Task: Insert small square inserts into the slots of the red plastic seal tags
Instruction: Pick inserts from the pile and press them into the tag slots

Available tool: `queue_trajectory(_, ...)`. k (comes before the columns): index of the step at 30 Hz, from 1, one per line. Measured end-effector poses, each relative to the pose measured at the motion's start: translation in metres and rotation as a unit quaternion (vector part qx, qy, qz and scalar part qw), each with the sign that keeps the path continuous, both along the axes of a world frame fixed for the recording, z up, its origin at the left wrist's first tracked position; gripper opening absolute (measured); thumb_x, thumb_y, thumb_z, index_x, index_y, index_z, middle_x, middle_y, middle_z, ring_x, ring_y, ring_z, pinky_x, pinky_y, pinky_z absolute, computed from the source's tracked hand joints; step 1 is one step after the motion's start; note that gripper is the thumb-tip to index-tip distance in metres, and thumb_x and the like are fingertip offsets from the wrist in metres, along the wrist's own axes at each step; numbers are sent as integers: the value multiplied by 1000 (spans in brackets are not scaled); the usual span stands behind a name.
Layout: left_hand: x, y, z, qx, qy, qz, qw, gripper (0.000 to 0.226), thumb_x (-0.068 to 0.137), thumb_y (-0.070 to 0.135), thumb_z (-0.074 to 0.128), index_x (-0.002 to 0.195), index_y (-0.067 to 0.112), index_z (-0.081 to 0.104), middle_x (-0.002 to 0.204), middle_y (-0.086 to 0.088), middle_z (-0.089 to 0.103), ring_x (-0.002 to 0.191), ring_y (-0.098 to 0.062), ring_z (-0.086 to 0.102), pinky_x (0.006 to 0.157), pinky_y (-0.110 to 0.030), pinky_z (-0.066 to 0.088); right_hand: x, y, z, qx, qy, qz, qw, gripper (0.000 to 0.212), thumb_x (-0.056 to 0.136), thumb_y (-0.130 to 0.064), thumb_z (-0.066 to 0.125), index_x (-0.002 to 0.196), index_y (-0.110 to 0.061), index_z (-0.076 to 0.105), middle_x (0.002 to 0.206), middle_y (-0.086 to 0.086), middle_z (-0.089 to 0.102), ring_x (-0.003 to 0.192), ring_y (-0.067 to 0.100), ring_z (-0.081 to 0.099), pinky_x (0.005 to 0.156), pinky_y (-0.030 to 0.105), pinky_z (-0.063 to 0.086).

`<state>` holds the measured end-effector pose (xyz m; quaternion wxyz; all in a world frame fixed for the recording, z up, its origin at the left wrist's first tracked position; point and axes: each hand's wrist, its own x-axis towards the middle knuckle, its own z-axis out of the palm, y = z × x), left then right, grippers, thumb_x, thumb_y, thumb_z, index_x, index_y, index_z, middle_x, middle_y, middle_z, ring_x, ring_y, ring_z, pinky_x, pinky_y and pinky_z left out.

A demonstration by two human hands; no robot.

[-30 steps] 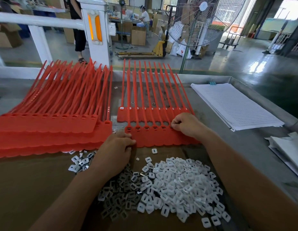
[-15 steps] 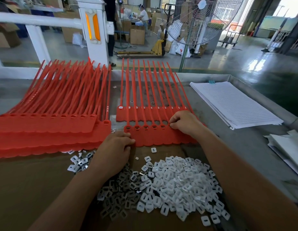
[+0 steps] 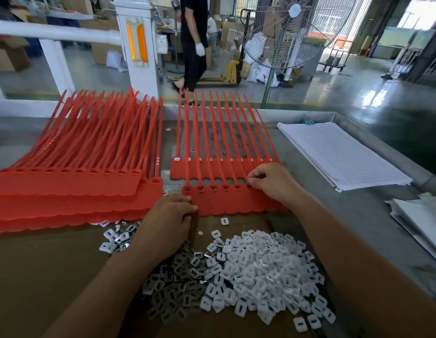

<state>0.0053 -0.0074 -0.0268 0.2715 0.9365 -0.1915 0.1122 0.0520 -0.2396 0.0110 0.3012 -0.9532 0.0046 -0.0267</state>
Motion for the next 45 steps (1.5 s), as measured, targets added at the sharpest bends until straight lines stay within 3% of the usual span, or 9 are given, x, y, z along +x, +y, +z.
queue_trajectory(3,1,0,0,-3,1,1,1000,31,91,12,46,119,17,60,135,5,48,124,-9,36,92,-9,14,-15,11,11,-6,-24,42,999,8,87,-21,60,80,-24,65,80,-21,55,77,-7,48,66,14,34)
queue_trajectory(6,1,2,-1,2,0,1,1000,32,91,13,47,120,18,60,135,6,47,125,-9,36,95,-12,16,-36,28,22,-16,-2,118,993,8,86,-24,62,79,-29,62,76,-25,54,74,-11,49,65,10,34)
queue_trajectory(10,1,3,-3,3,-4,3,1000,32,90,12,49,119,19,60,134,6,48,124,-9,36,93,-9,14,-64,54,29,-53,40,219,973,8,85,-25,63,89,-21,69,84,-17,63,75,-7,55,73,11,45)
queue_trajectory(16,3,5,-6,-2,7,6,1000,32,88,10,51,117,19,62,133,5,49,124,-10,37,99,-17,21,-86,85,22,-112,55,322,938,19,86,-22,62,102,-16,70,105,-5,67,93,6,57,80,19,43)
queue_trajectory(29,3,7,-5,5,6,-3,1000,32,86,6,52,115,14,63,132,0,51,123,-13,40,97,-13,20,-87,97,9,-130,66,316,937,14,84,-14,61,97,-13,67,104,1,63,95,16,55,75,24,39)
queue_trajectory(33,2,7,-5,6,11,-7,1000,30,87,9,53,115,14,63,131,-1,51,122,-14,40,97,-17,23,-90,92,11,-68,74,310,945,8,85,-7,57,90,-12,58,97,3,62,86,15,55,74,30,46)
queue_trajectory(35,2,7,-5,3,14,-9,1000,29,87,10,53,114,15,64,131,-1,52,122,-14,41,97,-18,25,-89,89,13,-26,63,297,952,9,85,-6,57,91,-12,60,94,2,64,84,12,57,73,27,47)
queue_trajectory(40,1,8,-5,4,14,-2,1000,32,87,11,52,115,21,63,132,5,49,123,-10,38,96,-16,23,-80,79,15,-7,33,266,963,13,85,-6,59,92,-13,68,72,-23,51,65,-11,50,61,2,36)
queue_trajectory(45,1,8,-4,11,16,2,1000,33,89,10,50,119,20,60,134,6,48,125,-10,36,100,-19,23,-73,62,15,14,24,228,973,11,84,-10,63,91,-14,71,72,-22,57,65,-15,53,65,3,42)
